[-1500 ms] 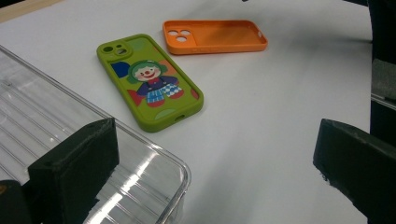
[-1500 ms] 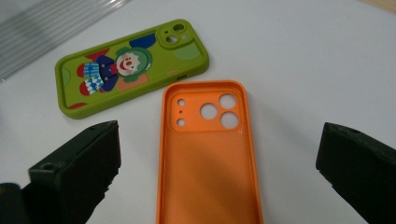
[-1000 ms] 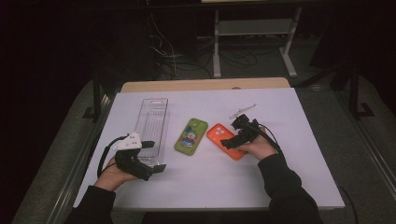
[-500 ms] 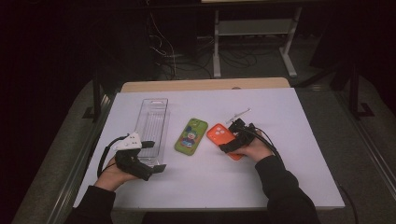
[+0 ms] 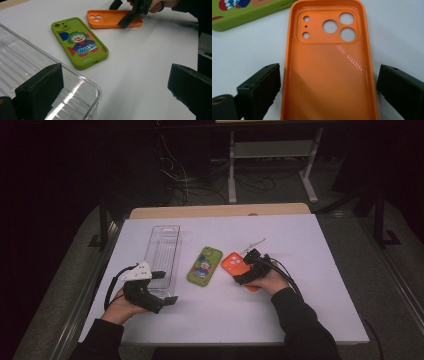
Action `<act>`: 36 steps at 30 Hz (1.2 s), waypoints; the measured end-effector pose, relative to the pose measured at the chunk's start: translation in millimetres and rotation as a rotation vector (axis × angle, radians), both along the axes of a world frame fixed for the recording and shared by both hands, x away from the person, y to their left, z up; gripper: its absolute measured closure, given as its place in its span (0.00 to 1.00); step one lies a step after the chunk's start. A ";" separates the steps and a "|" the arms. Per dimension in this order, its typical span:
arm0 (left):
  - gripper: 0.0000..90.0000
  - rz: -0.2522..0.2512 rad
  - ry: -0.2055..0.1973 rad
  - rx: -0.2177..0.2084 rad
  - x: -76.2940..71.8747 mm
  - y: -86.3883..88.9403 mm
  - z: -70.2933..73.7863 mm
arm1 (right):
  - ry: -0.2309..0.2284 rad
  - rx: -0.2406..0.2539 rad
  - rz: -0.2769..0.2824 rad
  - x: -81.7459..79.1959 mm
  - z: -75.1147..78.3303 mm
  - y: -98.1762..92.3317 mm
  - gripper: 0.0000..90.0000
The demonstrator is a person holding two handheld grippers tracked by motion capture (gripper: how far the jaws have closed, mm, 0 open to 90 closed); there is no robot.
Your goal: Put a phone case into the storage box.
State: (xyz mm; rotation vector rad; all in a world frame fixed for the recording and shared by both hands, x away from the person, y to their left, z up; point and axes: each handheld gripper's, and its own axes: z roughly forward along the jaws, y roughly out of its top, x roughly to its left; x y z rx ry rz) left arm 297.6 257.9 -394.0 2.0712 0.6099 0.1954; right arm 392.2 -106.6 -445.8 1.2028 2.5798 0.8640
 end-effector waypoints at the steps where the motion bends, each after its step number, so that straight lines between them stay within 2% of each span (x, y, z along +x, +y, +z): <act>1: 0.00 0.000 0.000 0.000 0.0 0.1 -0.1 | -0.002 0.000 0.000 -0.1 -0.3 0.0 0.06; 4: 0.00 0.000 0.000 0.000 0.1 0.4 0.2 | -0.030 -0.029 0.009 -2.4 -0.2 1.1 0.10; 8: 0.00 0.000 0.000 0.000 0.1 0.2 0.1 | -0.044 -0.031 0.024 -4.0 0.1 1.2 0.14; 21: 0.00 -0.001 0.000 0.006 -0.1 0.7 0.9 | -0.031 -0.042 0.009 -4.7 1.6 3.1 0.17; 24: 0.00 0.007 0.005 -0.004 0.0 1.0 1.0 | -0.031 -0.038 0.012 -4.4 1.9 2.5 0.17; 26: 0.00 0.006 -0.001 0.002 2.3 3.6 2.7 | -0.023 -0.044 0.013 -4.2 3.1 2.4 0.17; 27: 0.00 0.012 0.005 -0.009 2.8 4.1 3.8 | -0.030 -0.060 0.016 -4.1 3.9 1.6 0.17; 28: 0.00 0.015 0.004 -0.019 3.4 4.1 4.5 | -0.034 -0.069 0.019 -3.7 4.9 0.3 0.17; 29: 0.00 0.013 0.001 -0.013 4.1 4.7 5.7 | -0.023 -0.065 0.019 -3.3 6.8 -1.5 0.17; 33: 0.00 0.024 0.011 -0.047 4.5 0.8 8.1 | -0.023 -0.053 0.033 -1.2 15.3 -10.5 0.17; 36: 0.00 0.024 0.018 -0.042 4.8 -1.6 10.9 | -0.013 -0.054 0.047 -1.2 23.0 -13.9 0.17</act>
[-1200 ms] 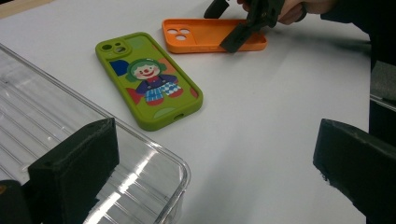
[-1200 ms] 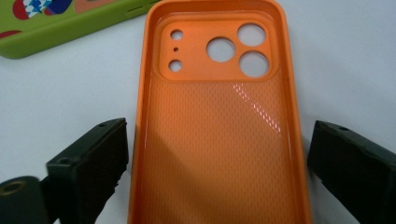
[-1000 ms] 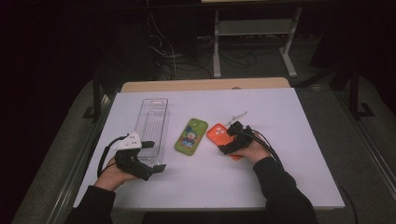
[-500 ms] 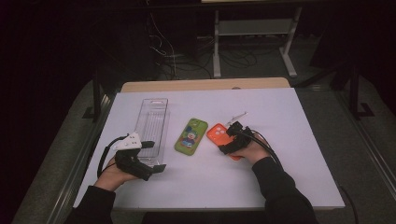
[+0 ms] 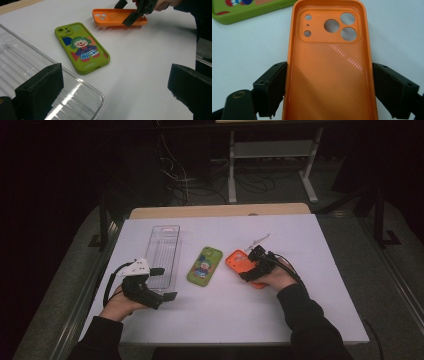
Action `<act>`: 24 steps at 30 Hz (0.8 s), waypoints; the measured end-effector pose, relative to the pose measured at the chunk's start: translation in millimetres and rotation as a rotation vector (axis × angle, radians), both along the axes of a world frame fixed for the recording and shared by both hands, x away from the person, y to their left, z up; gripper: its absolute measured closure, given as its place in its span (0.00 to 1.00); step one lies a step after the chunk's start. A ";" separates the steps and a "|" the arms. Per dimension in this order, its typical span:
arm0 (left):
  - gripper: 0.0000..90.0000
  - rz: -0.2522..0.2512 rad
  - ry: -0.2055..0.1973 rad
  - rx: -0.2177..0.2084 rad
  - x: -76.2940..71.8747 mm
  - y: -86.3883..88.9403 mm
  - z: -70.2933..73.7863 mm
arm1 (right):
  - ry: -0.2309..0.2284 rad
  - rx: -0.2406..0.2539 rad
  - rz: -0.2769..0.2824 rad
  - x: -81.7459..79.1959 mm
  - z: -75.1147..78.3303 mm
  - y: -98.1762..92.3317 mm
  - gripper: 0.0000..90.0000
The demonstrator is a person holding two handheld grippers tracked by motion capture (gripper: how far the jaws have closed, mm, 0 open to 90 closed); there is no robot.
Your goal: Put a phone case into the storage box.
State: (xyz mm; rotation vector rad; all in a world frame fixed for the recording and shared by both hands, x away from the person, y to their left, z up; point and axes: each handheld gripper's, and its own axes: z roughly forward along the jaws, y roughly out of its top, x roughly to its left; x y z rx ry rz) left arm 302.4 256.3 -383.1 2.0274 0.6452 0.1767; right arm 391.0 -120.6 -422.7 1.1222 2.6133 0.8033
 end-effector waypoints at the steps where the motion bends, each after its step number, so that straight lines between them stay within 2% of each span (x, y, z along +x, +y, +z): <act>1: 0.00 -0.001 -0.002 -0.001 0.7 -0.6 1.3 | 0.001 0.001 0.009 0.1 2.6 -1.4 0.17; 3: 0.00 -0.003 -0.008 -0.004 2.5 -2.7 4.4 | 0.007 0.008 0.011 0.1 8.1 -3.8 0.17; 4: 0.00 -0.013 -0.016 0.010 3.7 -2.5 6.7 | 0.006 0.009 0.014 0.0 9.5 -4.9 0.17; 5: 0.00 -0.007 -0.011 0.000 4.1 -4.4 8.9 | -0.004 0.008 0.019 -0.3 10.8 -6.3 0.17; 8: 0.00 -0.012 -0.015 0.001 6.3 -6.6 13.0 | 0.016 0.026 0.023 -3.8 15.9 -9.1 0.17; 10: 0.00 -0.012 -0.018 0.003 7.7 -9.1 14.3 | 0.014 0.018 0.034 -4.9 18.4 -11.5 0.17; 14: 0.00 -0.033 -0.013 0.007 11.7 -16.7 16.3 | 0.014 0.017 0.052 -5.8 22.0 -15.3 0.17; 15: 0.00 -0.043 -0.015 0.014 13.1 -19.7 18.3 | 0.015 0.010 0.071 -6.6 24.2 -17.9 0.17; 19: 0.00 -0.077 -0.033 0.027 17.0 -31.1 22.3 | 0.019 0.006 0.072 -7.1 26.7 -20.1 0.17; 24: 0.00 -0.114 -0.029 0.028 21.5 -46.9 24.5 | 0.029 0.002 0.091 -8.1 31.2 -22.7 0.17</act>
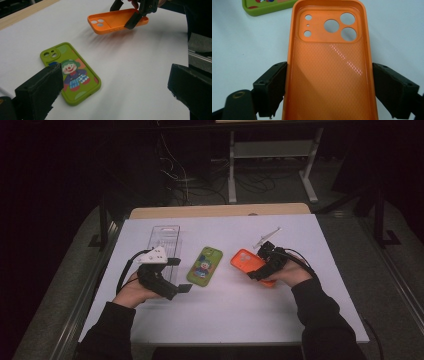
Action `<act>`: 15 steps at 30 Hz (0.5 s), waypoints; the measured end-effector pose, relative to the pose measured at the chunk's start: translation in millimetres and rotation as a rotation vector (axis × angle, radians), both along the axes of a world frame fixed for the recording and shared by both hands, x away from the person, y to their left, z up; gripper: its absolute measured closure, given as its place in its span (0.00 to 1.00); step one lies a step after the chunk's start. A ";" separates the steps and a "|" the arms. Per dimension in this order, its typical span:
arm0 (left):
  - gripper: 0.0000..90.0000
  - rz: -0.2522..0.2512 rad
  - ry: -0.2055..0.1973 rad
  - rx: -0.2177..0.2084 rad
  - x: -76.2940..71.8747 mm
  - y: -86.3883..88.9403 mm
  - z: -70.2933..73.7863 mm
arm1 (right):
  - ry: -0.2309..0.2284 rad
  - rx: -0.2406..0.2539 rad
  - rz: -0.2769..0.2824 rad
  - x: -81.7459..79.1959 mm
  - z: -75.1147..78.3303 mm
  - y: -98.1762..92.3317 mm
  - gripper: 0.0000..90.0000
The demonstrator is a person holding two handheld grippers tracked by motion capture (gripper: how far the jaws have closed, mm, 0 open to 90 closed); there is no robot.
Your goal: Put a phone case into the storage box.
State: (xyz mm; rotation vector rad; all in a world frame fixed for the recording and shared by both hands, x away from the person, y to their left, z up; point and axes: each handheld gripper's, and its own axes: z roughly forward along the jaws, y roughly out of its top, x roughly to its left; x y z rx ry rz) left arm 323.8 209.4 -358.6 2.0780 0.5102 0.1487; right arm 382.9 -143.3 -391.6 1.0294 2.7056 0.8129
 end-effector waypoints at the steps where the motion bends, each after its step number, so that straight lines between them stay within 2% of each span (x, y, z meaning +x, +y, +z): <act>1: 0.00 -0.009 -0.003 0.004 1.0 -3.0 1.0 | -0.001 0.000 0.007 -0.4 0.9 -0.3 0.17; 7: 0.00 -0.049 -0.005 0.023 9.3 -21.3 1.9 | 0.010 -0.002 0.042 -4.8 3.4 0.9 0.17; 10: 0.00 -0.082 0.002 0.038 12.6 -29.8 1.4 | -0.002 -0.030 0.081 -6.6 2.5 2.1 0.17; 15: 0.00 -0.138 -0.004 0.056 17.0 -42.4 2.6 | -0.013 -0.024 0.143 -10.1 7.2 1.7 0.17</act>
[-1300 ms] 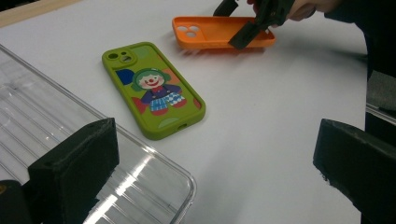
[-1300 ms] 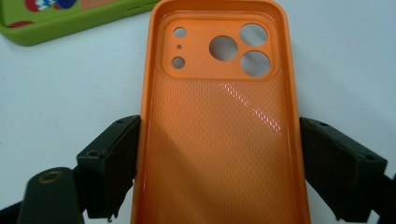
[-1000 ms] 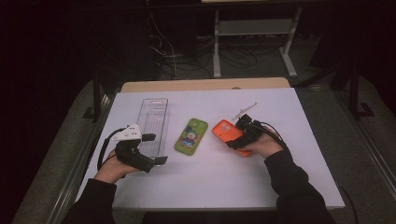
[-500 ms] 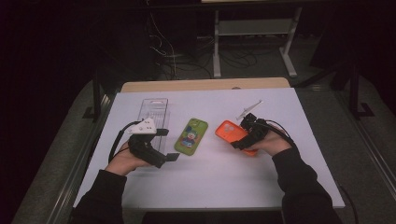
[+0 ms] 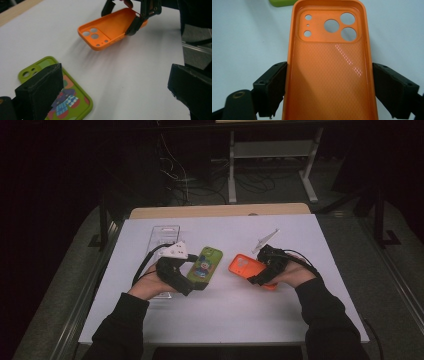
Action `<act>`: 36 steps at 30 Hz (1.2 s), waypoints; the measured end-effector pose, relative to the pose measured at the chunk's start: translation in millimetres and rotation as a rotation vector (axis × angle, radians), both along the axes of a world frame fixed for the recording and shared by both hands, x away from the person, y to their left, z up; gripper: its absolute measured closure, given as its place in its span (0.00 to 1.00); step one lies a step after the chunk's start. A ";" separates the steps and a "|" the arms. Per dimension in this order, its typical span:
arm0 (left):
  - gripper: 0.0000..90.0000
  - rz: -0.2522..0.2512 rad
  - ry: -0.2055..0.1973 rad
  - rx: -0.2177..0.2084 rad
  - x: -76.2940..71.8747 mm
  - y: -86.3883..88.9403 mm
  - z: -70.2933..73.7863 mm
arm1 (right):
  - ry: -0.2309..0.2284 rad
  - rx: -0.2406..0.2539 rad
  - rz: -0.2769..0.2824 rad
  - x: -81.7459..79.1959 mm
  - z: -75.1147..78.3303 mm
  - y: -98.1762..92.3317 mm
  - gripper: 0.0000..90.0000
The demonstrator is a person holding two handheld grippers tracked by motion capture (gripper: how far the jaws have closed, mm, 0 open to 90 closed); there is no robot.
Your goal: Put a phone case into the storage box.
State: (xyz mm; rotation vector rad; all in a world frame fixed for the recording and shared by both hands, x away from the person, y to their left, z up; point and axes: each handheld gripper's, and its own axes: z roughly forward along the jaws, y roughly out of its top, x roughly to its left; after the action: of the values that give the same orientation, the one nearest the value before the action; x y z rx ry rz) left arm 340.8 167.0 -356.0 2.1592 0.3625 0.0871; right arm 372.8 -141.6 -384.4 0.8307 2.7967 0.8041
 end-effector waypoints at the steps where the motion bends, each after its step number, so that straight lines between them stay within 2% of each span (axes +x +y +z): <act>1: 0.00 -0.007 0.006 -0.007 1.6 -2.6 0.9 | 0.001 0.002 0.013 -0.2 0.7 -0.7 0.17; 3: 0.00 -0.013 0.011 -0.013 6.1 -7.7 1.0 | 0.007 0.012 0.030 -0.2 1.6 -1.4 0.17; 4: 0.00 -0.023 0.009 0.002 7.4 -11.4 0.5 | 0.008 0.014 0.043 -0.6 1.3 -1.4 0.17; 5: 0.00 -0.029 0.009 0.008 7.9 -13.8 0.3 | 0.008 0.010 0.073 -1.8 -0.1 -0.7 0.17; 6: 0.00 -0.040 0.004 0.011 9.3 -17.1 0.4 | 0.008 0.010 0.073 -1.8 -0.1 -0.7 0.17; 8: 0.00 -0.052 0.005 0.018 11.3 -21.0 1.1 | 0.010 0.005 0.107 -4.0 -1.1 0.4 0.17; 13: 0.00 -0.081 -0.002 0.009 14.7 -32.3 5.1 | 0.017 0.014 0.158 -7.1 -0.3 2.7 0.17; 14: 0.00 -0.087 -0.007 0.011 14.4 -33.7 6.5 | 0.018 0.018 0.171 -7.5 0.3 3.6 0.17; 15: 0.00 -0.088 -0.002 -0.007 13.3 -35.1 6.5 | 0.018 0.017 0.184 -8.3 0.7 5.0 0.17; 20: 0.00 -0.141 -0.008 0.018 6.3 -40.5 4.7 | 0.027 0.017 0.252 -12.9 1.7 12.7 0.17; 21: 0.00 -0.142 -0.007 0.008 5.1 -42.1 3.3 | 0.027 0.017 0.268 -14.1 1.5 14.4 0.17; 25: 0.00 -0.178 -0.016 0.041 1.5 -45.5 0.9 | 0.041 0.016 0.323 -19.1 0.8 20.7 0.17; 26: 0.00 -0.173 -0.010 0.036 1.0 -46.1 0.0 | 0.041 0.015 0.327 -20.1 1.0 21.7 0.17; 31: 0.00 -0.198 -0.011 0.069 -1.5 -47.2 -3.0 | 0.033 0.008 0.369 -26.3 1.4 28.4 0.17; 34: 0.00 -0.206 -0.001 0.063 -2.3 -47.1 -2.1 | 0.038 0.015 0.385 -29.2 2.6 31.3 0.17; 36: 0.00 -0.225 -0.008 0.067 -2.9 -47.8 -2.8 | 0.040 0.017 0.407 -31.2 3.0 33.4 0.17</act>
State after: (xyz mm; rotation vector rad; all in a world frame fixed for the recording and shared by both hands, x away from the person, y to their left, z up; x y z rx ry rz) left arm 337.9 119.2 -358.8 2.2508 0.1114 -0.0192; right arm 341.7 -108.2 -381.4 0.2786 3.0426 0.8694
